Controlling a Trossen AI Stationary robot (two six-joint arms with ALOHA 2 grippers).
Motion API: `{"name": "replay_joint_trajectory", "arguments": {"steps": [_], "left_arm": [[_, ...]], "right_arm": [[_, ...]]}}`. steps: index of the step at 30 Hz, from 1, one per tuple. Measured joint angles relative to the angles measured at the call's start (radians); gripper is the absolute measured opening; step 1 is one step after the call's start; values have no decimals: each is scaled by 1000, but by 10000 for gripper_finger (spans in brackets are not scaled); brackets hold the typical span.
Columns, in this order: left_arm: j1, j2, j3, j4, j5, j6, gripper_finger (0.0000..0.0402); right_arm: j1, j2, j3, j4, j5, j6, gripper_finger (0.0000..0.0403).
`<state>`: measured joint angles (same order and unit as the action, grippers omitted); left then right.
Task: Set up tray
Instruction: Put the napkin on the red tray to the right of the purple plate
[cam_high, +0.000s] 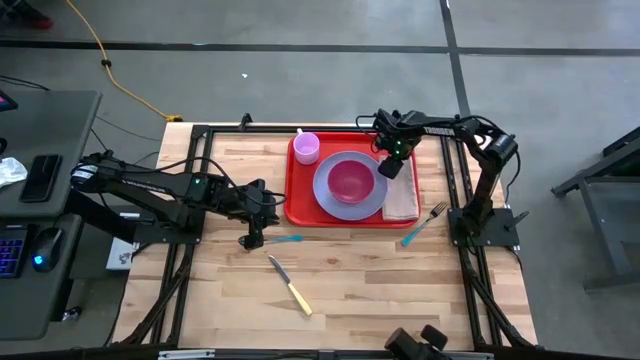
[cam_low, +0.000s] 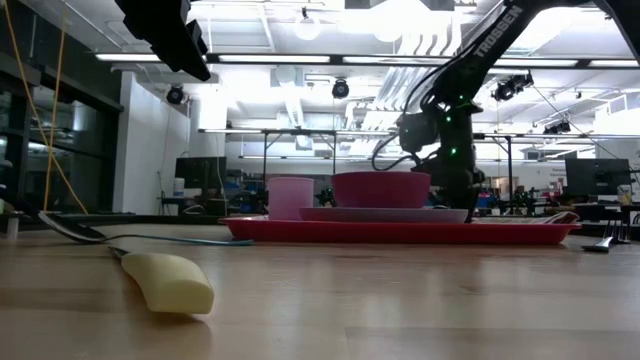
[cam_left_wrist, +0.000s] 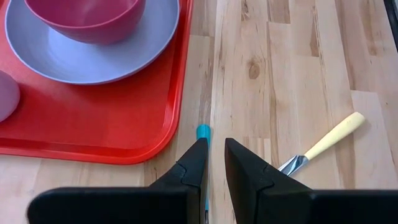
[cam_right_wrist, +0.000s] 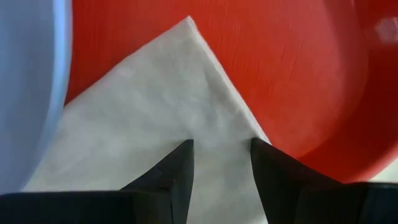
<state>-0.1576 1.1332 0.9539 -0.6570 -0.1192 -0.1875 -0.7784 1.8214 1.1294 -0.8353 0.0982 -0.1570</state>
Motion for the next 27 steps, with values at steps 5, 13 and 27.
{"name": "replay_joint_trajectory", "arguments": {"steps": [5, 13, 27], "left_arm": [[0, 0, 0, 2, 0, 0, 85], [0, 0, 0, 3, 0, -5, 85], [0, 0, 0, 4, 0, -5, 85]], "right_arm": [[0, 0, 0, 28, -25, 0, 138], [0, 0, 0, 37, -19, 0, 138], [0, 0, 0, 28, 1, 0, 138]]}}
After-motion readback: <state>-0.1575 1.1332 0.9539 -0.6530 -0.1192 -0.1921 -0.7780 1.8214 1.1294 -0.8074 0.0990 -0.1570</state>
